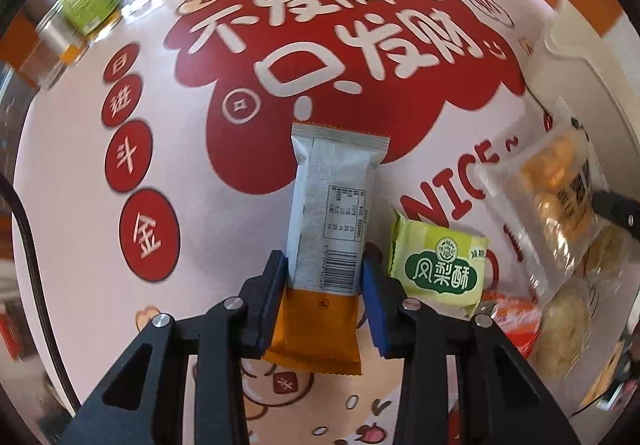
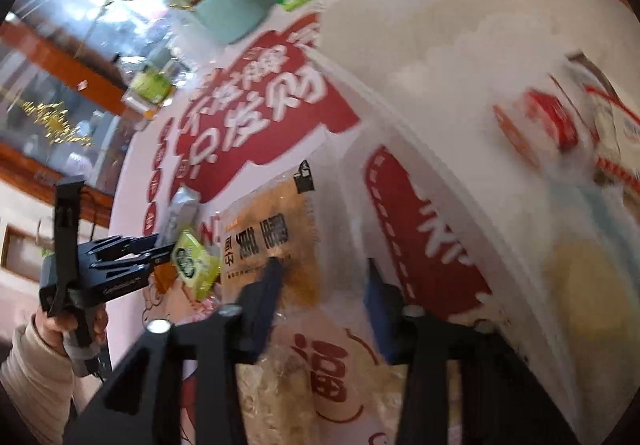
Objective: Organize snacks
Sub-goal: 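Carry both snacks over the white tray and release them inside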
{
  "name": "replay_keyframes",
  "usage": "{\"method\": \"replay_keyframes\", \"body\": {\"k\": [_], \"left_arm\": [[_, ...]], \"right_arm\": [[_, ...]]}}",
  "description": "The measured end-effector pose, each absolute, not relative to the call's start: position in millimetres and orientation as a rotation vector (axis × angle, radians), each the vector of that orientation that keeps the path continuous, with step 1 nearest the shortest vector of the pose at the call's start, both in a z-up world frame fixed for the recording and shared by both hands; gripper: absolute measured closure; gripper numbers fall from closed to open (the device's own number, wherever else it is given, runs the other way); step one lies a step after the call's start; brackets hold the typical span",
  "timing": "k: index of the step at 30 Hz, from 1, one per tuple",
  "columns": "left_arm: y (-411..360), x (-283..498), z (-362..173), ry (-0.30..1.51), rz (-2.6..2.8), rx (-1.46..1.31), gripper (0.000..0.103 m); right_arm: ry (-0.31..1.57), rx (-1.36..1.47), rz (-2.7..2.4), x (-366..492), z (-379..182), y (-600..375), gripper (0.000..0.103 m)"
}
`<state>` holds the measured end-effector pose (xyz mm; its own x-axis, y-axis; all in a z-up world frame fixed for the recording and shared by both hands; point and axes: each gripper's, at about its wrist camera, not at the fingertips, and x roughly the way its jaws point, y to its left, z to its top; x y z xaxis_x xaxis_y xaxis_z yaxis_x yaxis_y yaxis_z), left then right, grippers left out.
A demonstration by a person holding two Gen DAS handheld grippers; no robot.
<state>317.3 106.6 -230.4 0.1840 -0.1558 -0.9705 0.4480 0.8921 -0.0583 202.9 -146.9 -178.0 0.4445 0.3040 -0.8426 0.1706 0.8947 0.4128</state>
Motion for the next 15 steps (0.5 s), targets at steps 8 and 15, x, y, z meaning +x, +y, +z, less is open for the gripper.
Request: {"method": "replay_keyframes", "body": {"k": [8, 15], "left_arm": [[128, 301, -216, 1.283, -0.315, 0.159, 0.071], [129, 274, -155, 1.167, -0.301, 0.123, 0.071]], "right_arm": [[1.048, 0.372, 0.113, 194, -156, -131, 0.087], [0.996, 0.293, 0.125, 181, -127, -123, 0.087]]}}
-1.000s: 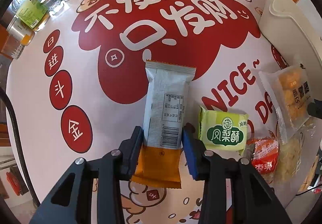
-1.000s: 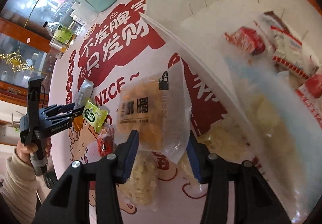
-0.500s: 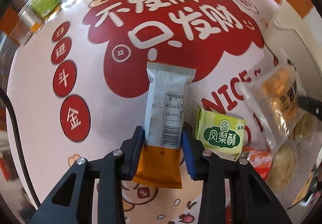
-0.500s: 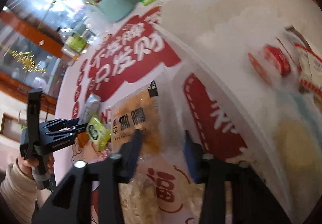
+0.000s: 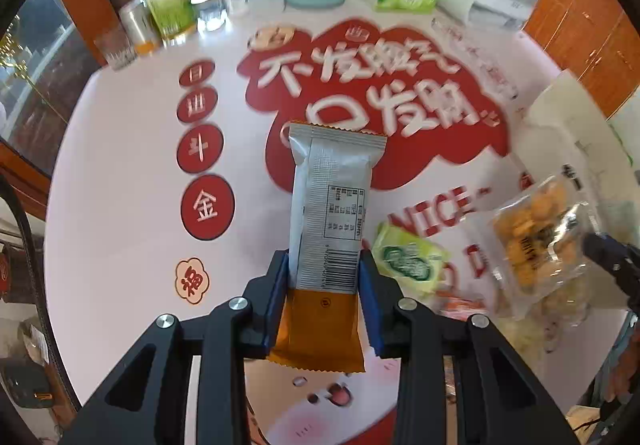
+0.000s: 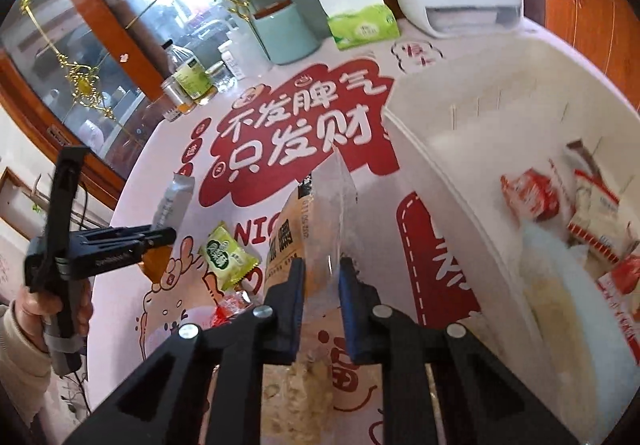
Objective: Organize snacks
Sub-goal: 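Carry both snacks over the white tray and release them inside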
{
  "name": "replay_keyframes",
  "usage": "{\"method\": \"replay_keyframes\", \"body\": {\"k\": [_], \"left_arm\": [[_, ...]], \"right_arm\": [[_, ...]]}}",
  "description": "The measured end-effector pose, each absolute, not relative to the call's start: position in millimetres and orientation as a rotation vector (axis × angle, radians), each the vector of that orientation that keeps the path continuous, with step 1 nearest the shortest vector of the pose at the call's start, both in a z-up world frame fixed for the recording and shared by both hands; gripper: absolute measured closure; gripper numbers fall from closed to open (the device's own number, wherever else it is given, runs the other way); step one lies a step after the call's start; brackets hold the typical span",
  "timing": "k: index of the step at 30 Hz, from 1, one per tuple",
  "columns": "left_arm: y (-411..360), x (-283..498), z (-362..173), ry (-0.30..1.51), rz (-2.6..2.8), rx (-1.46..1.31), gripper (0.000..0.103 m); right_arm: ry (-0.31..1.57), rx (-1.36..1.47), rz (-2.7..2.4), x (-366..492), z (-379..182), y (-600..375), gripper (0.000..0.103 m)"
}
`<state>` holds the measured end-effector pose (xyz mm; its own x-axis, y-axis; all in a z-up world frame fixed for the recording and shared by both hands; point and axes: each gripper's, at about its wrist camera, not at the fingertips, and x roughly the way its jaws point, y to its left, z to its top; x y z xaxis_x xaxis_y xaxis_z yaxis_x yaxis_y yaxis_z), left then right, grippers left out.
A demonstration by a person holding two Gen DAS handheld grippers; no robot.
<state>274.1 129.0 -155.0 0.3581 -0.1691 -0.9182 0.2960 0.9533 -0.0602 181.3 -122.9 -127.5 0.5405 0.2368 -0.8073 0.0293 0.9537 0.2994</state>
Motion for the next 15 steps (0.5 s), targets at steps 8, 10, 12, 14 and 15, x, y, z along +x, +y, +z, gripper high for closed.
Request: {"method": "replay_keyframes", "body": {"k": [8, 10, 12, 14, 15], "left_arm": [[90, 241, -81, 1.045, -0.361, 0.134, 0.071], [77, 232, -62, 1.005, -0.382, 0.151, 0.071], [62, 222, -46, 0.963, -0.399, 0.166, 0.070], [47, 214, -30, 0.924, -0.421, 0.165, 0.070], [39, 210, -24, 0.910, -0.431, 0.161, 0.070]], "right_arm": [[0.888, 0.295, 0.174, 157, -80, -127, 0.087], [0.853, 0.298, 0.180, 149, -67, -130, 0.087], [0.808, 0.297, 0.181, 140, -51, -135, 0.087], [0.768, 0.295, 0.176, 131, -38, -141, 0.087], [0.741, 0.295, 0.170, 124, -29, -147, 0.087]]}}
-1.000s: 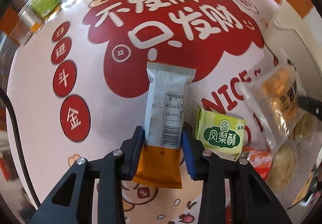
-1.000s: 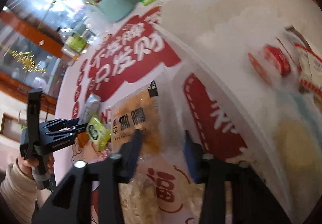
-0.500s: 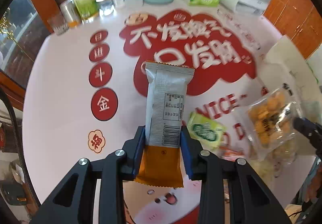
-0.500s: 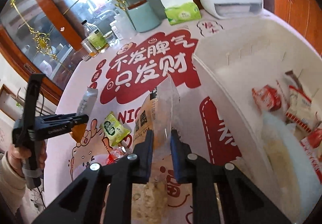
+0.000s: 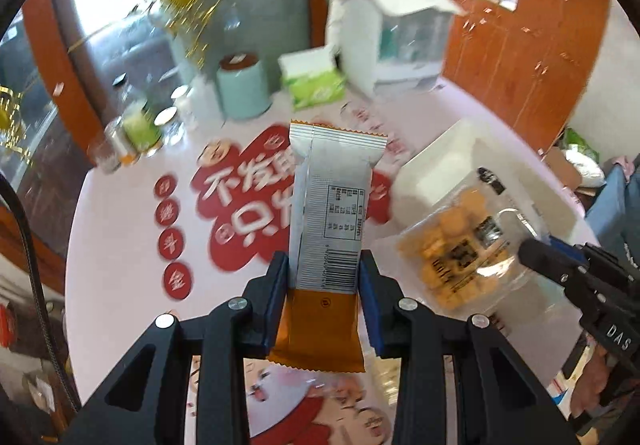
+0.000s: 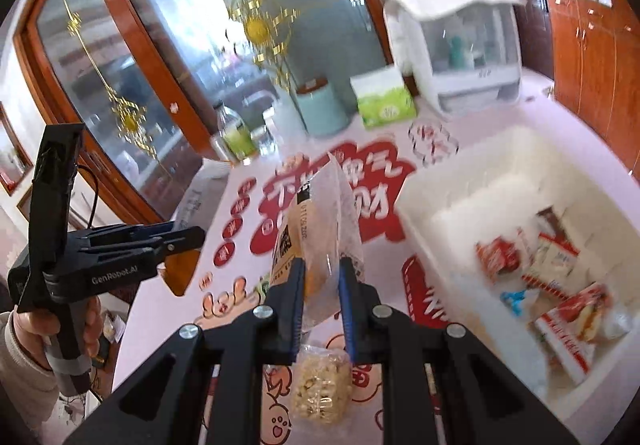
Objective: Organize snacks
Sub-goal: 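Carry both snacks over the white tray and release them inside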
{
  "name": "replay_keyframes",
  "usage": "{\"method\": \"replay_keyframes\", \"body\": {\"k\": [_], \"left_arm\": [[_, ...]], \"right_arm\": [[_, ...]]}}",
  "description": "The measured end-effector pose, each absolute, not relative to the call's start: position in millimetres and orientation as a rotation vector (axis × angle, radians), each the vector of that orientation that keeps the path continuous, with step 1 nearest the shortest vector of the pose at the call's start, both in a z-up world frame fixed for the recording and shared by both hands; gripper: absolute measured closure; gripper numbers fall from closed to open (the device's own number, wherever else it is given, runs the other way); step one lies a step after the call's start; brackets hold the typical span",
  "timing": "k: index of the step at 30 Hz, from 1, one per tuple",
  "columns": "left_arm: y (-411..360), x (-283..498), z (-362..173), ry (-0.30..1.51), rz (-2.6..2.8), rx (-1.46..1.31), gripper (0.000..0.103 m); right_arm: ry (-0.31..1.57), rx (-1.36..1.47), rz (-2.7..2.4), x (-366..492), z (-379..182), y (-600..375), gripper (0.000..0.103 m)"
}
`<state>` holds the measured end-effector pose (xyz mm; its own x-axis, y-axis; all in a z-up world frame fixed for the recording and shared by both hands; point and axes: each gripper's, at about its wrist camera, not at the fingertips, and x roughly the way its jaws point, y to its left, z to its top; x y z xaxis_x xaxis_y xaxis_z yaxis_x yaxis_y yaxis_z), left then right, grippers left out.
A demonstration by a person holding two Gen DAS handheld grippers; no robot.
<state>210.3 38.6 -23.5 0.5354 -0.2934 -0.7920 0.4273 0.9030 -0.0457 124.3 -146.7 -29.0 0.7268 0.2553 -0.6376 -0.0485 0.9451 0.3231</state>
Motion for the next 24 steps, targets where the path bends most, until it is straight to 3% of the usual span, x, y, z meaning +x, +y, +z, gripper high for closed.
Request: {"method": "replay_keyframes", "body": {"k": [12, 24], "left_arm": [[-89, 187, 30, 0.805, -0.567, 0.242, 0.070], [-202, 193, 34, 0.785, -0.632, 0.328, 0.070]], "right_arm": [[0.509, 0.259, 0.011, 72, 31, -218, 0.088], [0.464, 0.244, -0.177, 61, 27, -297, 0.088]]}}
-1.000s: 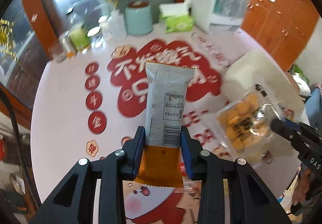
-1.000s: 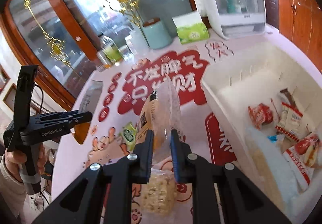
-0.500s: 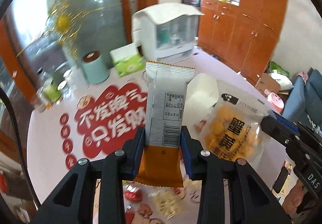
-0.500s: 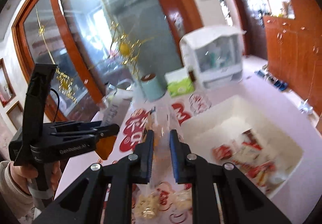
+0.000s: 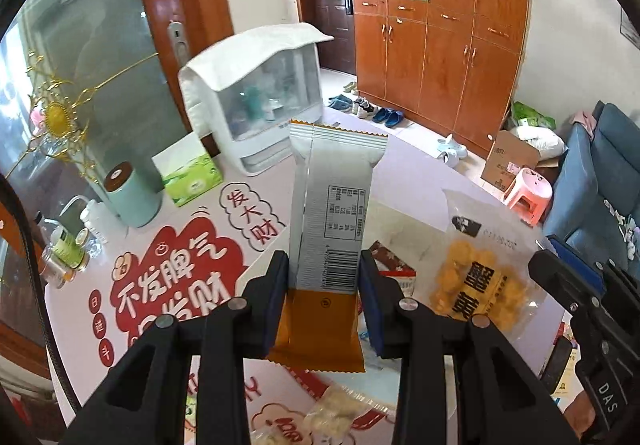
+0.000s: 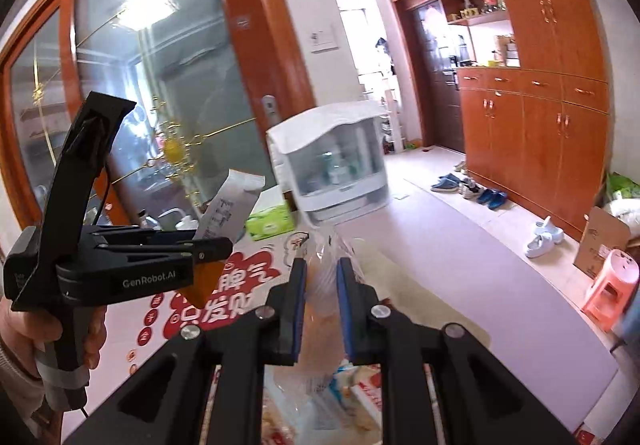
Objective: Organize snacks
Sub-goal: 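Carry both snacks over the white tray and release them inside, then withdraw both tools from the tray toward the remaining snacks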
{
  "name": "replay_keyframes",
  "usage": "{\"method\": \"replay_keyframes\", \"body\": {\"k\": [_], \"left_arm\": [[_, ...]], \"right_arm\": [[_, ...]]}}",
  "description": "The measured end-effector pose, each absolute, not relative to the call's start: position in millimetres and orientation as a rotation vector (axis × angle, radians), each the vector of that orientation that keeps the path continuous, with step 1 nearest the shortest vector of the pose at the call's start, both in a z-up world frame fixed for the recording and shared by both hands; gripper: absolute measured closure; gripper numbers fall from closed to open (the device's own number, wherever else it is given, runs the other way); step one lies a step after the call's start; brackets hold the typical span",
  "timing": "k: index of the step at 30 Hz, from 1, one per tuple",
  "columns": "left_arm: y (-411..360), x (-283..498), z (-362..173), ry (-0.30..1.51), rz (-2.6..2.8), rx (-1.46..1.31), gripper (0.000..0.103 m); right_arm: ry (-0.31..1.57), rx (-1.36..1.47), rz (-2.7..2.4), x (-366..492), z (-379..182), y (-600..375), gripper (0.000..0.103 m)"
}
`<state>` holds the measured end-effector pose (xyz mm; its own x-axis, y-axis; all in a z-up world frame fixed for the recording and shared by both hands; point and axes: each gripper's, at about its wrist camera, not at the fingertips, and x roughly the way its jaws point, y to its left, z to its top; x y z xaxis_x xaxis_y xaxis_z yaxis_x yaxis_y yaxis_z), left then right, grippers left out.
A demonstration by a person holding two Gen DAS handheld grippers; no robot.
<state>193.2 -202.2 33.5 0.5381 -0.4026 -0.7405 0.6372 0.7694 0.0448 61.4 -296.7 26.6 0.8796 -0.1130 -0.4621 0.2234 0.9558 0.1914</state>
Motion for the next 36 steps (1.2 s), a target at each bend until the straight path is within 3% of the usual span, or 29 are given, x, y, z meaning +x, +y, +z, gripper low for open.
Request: {"method": "replay_keyframes", "body": {"k": [13, 14, 15, 17, 29, 36], "left_arm": [[-244, 213, -7, 0.873, -0.605, 0.390, 0.064], [-244, 214, -8, 0.881, -0.598, 0.390, 0.054], [-244, 215, -10, 0.888, -0.591, 0.390, 0.036], [-243, 215, -12, 0.879, -0.564, 0.396, 0.020], [-239, 201, -11, 0.874, -0.545, 0.437, 0.020], [-227, 188, -3, 0.871, -0.542, 0.438, 0.020]], "right_arm": [[0.560, 0.289, -0.195, 73, -2, -336, 0.087], [0.563, 0.294, -0.186, 74, -1, -338, 0.087], [0.559, 0.298, -0.187, 72, -1, -338, 0.087], [0.560, 0.298, -0.185, 71, -1, -339, 0.085], [0.590, 0.327, -0.232, 69, -8, -348, 0.061], [0.606, 0.355, -0.254, 63, -11, -355, 0.060]]}}
